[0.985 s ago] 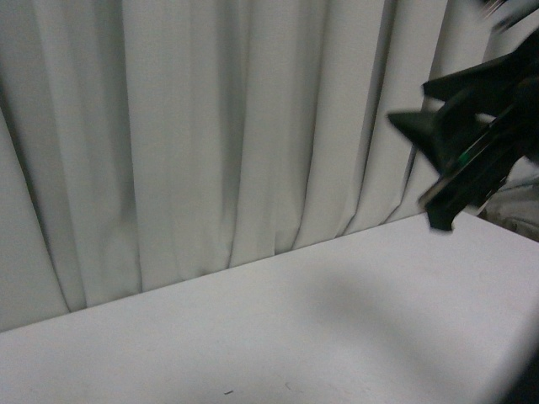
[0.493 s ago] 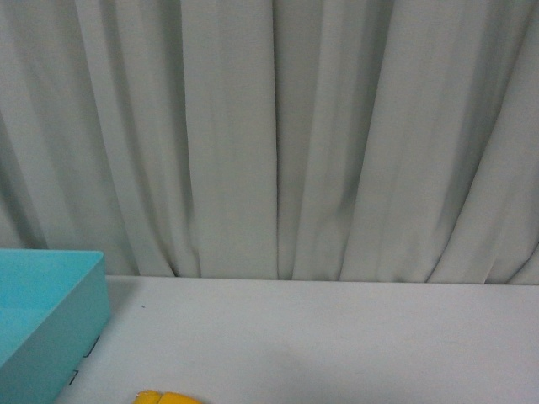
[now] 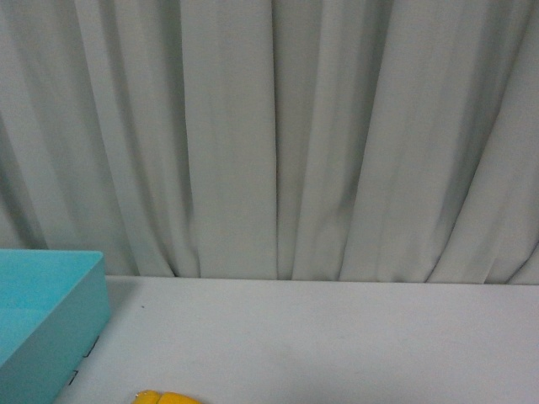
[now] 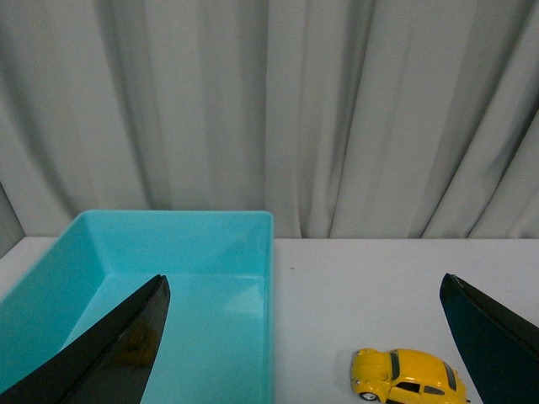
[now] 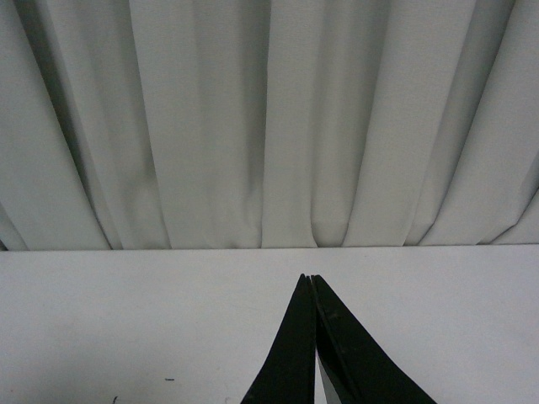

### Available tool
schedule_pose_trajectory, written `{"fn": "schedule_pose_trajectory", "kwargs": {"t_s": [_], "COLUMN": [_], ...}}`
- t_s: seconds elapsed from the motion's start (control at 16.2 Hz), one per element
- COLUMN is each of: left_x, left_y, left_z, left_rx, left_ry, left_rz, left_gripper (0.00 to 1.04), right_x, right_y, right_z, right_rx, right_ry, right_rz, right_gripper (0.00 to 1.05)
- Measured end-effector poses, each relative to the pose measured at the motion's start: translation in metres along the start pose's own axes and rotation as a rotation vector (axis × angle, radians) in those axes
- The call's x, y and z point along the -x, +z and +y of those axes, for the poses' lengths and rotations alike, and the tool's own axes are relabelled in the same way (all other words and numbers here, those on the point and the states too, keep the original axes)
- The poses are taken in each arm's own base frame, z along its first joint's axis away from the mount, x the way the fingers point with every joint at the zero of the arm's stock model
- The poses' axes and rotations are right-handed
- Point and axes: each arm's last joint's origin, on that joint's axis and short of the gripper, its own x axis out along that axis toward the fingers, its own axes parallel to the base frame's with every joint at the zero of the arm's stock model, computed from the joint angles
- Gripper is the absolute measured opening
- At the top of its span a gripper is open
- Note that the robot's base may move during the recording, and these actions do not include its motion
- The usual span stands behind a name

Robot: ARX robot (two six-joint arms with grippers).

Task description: Wind up and store yellow beetle toy

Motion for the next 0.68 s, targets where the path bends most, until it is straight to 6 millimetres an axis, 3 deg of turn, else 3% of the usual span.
{"fn": "schedule_pose_trajectory", "kwargs": {"t_s": [0.68], "left_x": [0.000], "left_y": [0.000], "left_z": [0.000], "left_rx": [0.000], "left_ry": [0.000], "left_rz": [0.000], "left_gripper": [0.98], "right_x": [0.013], "right_y": [-0.006], "right_z": [0.000], "right_rx": [-0.002], "right_ry": [-0.001], "right_rz": [-0.014], "right_gripper": [0.02]}}
